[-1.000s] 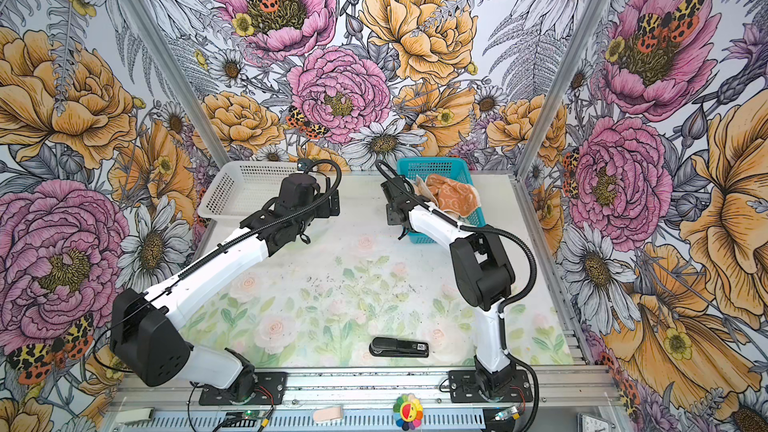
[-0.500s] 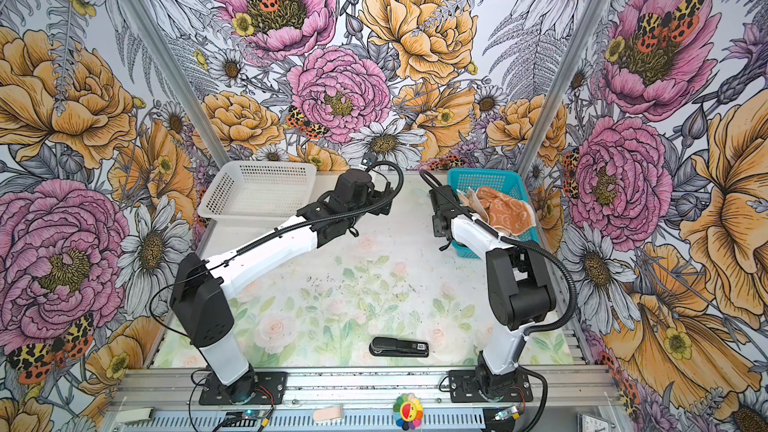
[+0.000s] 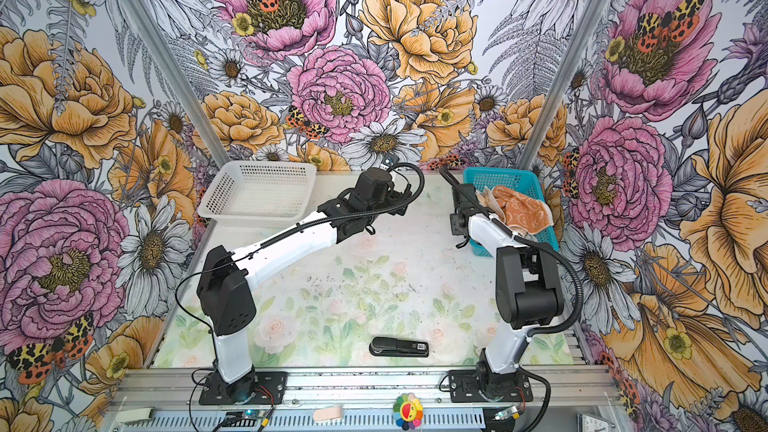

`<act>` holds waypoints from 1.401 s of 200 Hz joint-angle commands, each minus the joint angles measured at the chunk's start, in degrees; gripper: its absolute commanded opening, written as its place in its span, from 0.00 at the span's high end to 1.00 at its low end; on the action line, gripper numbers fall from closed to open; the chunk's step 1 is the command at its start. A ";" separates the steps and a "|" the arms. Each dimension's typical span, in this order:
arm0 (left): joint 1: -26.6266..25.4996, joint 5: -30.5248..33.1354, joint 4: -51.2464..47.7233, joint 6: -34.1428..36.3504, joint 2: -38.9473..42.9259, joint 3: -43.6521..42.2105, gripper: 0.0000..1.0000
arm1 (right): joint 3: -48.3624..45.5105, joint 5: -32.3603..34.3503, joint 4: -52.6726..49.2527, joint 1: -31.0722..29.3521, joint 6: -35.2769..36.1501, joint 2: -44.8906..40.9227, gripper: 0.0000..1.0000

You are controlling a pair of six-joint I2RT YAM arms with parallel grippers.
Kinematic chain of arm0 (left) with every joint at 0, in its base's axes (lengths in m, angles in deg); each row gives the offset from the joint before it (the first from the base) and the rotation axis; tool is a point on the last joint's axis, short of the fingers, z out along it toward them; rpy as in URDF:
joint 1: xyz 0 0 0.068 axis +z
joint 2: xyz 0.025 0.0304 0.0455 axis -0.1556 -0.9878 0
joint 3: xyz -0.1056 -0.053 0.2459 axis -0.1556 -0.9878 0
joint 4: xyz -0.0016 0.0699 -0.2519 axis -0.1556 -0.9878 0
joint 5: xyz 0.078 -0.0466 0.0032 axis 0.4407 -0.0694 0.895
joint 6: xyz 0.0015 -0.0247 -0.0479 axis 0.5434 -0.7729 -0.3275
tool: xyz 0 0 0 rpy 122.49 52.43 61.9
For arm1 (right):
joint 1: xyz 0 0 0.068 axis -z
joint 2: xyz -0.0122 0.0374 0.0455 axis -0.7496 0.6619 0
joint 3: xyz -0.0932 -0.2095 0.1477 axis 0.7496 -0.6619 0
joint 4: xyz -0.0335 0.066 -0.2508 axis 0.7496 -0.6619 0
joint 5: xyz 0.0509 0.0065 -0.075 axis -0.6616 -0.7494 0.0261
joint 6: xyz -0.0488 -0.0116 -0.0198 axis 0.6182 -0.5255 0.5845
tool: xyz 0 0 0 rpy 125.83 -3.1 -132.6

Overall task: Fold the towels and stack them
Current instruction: 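Slide the teal basket with the right gripper away from the white basket, then lift the orange bunny towel with the right gripper while the left arm moves inward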

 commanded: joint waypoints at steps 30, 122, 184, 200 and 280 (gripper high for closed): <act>0.29 0.47 -2.31 -3.66 1.00 -0.37 0.01 | -1.80 -2.85 0.08 -2.72 2.77 -1.75 0.94; 0.49 -0.46 -3.45 -6.13 3.90 -4.03 0.01 | -0.73 -1.79 -1.53 -2.88 1.62 -7.86 0.23; 0.57 -4.83 -2.95 -5.82 3.95 -3.29 0.01 | 4.63 -3.20 -4.30 3.33 -4.52 -14.88 0.01; 0.46 -7.23 -3.02 -6.49 2.91 -1.63 0.01 | 7.67 -4.40 -6.10 6.04 -6.07 -12.49 0.01; -0.07 -14.87 -3.76 -8.19 -3.28 4.69 0.01 | 16.41 -12.65 -7.02 14.64 -5.31 2.86 0.21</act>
